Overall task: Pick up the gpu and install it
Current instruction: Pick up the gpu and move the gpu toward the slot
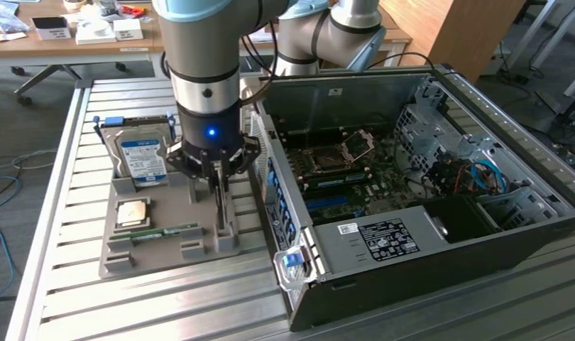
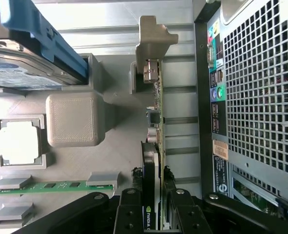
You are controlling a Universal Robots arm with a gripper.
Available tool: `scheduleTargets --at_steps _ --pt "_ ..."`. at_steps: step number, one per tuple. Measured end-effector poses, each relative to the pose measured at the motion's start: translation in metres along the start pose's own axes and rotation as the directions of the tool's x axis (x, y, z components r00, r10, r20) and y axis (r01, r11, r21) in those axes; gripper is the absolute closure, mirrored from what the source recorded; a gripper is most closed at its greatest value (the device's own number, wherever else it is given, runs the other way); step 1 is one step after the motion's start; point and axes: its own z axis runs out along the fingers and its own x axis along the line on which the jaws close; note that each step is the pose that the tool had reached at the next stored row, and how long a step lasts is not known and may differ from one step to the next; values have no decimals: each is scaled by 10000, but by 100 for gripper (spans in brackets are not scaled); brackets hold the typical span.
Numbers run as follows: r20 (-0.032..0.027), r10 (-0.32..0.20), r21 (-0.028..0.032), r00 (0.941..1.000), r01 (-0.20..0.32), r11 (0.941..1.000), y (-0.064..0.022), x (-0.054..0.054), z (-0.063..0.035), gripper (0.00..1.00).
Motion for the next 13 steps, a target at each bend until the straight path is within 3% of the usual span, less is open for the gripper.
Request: scheduleTargets --at_steps 13 --pt "0 0 0 10000 0 10000 24 -12 -511 73"
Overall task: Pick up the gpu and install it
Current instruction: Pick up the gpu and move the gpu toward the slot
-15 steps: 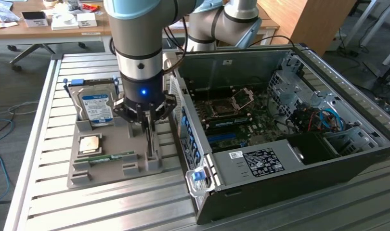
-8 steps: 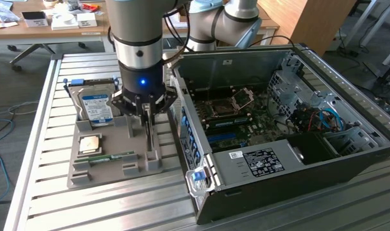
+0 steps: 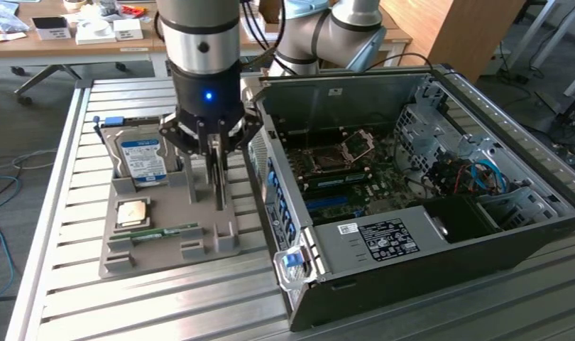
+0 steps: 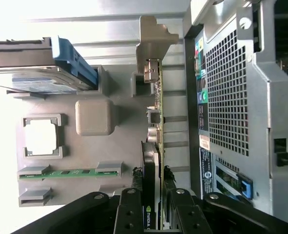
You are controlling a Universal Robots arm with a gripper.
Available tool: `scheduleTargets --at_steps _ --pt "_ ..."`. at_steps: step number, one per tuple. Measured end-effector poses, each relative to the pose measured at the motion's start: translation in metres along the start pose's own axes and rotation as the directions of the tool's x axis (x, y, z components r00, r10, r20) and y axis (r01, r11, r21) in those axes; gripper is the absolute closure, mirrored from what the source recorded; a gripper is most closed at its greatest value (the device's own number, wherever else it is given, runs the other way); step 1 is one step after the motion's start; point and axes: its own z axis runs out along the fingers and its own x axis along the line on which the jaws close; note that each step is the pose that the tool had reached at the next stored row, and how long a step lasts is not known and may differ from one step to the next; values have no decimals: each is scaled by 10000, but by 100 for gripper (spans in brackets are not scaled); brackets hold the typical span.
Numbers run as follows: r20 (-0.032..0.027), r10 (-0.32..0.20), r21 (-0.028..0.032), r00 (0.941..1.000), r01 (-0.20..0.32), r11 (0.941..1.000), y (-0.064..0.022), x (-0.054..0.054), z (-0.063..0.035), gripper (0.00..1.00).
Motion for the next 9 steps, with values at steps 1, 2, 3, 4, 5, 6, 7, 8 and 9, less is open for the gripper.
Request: scheduleTargets --at_steps 1,2,3,4,5,6,7,8,9 --pt "1 0 0 10000 0 10000 2 -1 -46 73" --pt "0 0 0 10000 0 10000 4 -2 -91 73" --pt "0 0 0 10000 0 10000 6 -3 -139 73" --pt "0 0 -1 10000 0 10000 9 -4 -183 73" --pt "0 0 -1 10000 0 10000 11 -5 -228 73" --pt "0 0 0 10000 0 10000 13 -6 -275 73" --pt "0 0 0 10000 0 10000 15 -7 -320 73" --pt "0 0 0 10000 0 10000 17 -9 -365 73" --pt "1 0 -1 10000 0 10000 19 -9 -409 73"
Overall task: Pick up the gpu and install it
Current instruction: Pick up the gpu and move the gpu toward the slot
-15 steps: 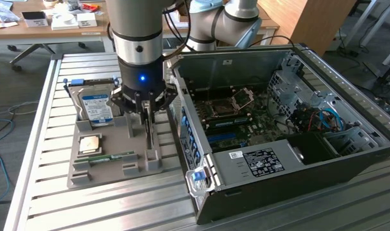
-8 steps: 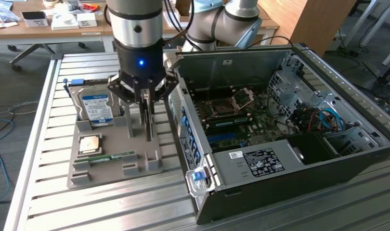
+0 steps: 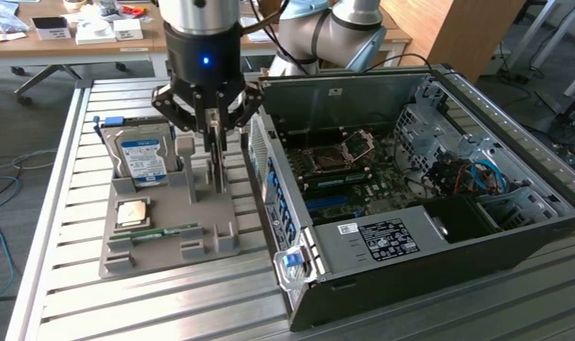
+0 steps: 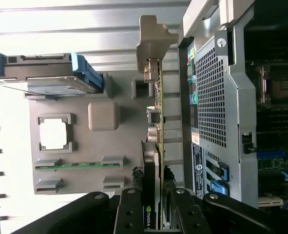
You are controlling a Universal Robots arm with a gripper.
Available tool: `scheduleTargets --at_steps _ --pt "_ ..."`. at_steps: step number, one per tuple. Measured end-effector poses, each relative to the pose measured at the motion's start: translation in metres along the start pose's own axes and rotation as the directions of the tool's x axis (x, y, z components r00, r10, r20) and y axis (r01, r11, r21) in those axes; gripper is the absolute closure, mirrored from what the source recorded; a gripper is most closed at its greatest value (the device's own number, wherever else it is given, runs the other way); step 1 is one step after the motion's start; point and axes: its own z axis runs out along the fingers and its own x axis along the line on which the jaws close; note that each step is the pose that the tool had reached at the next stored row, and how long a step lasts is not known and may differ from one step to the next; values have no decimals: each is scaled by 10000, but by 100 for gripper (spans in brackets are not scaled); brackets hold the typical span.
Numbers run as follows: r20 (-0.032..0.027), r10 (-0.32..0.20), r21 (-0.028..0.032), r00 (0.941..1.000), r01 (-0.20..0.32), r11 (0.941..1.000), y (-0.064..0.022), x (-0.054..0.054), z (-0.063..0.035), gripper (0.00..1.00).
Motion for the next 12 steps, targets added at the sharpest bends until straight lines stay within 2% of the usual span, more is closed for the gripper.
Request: scheduleTargets --at_steps 6,12 --pt "0 0 0 10000 0 10000 12 -6 -260 73" --pt "0 0 0 10000 0 10000 21 -10 -443 73"
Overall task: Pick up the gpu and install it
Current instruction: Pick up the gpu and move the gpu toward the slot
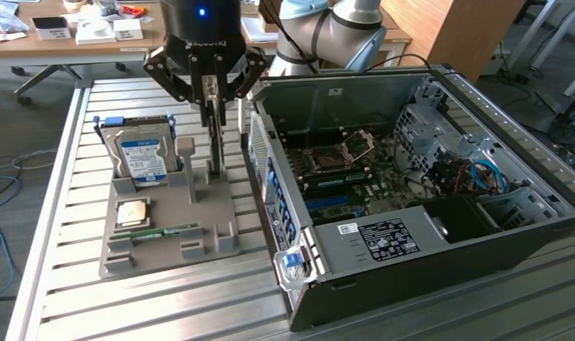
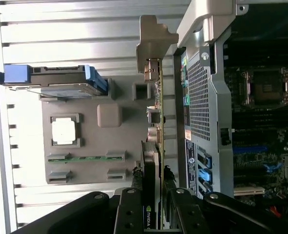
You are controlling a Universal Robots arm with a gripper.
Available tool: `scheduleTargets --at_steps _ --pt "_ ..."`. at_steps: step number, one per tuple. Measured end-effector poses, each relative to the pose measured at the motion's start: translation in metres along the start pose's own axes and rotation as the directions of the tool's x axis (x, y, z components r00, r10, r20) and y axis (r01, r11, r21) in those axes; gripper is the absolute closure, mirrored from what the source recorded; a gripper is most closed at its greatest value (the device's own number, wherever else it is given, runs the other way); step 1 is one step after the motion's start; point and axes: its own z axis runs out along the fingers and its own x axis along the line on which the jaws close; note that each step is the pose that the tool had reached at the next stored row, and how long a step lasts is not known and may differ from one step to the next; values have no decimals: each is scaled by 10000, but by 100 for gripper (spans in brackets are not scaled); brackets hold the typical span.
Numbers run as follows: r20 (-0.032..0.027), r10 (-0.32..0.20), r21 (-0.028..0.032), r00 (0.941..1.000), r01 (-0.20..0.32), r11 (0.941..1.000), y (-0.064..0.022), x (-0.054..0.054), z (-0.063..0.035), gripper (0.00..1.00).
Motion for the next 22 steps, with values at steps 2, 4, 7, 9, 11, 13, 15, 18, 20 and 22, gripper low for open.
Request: scheduleTargets --at_steps 2,4,7,9,11,13,15,18,20,22 --pt "-1 0 1 10000 0 10000 2 -1 -53 73" --pt "0 0 -1 10000 0 10000 4 -2 -92 73" --pt "0 1 0 10000 -1 10000 6 -3 -138 73" --pt "0 0 0 10000 0 10000 7 -3 -156 73" --pt "1 0 0 10000 0 10000 7 -3 -157 73" --pt "0 0 -1 10000 0 10000 8 -4 -158 73" --pt "0 0 0 10000 0 10000 7 -4 -158 73" --pt "-2 -3 1 10000 3 10000 7 -9 -159 73" --pt "-1 -1 0 10000 1 10000 9 -22 -159 73" --pt "-1 0 0 10000 0 10000 10 -39 -159 73"
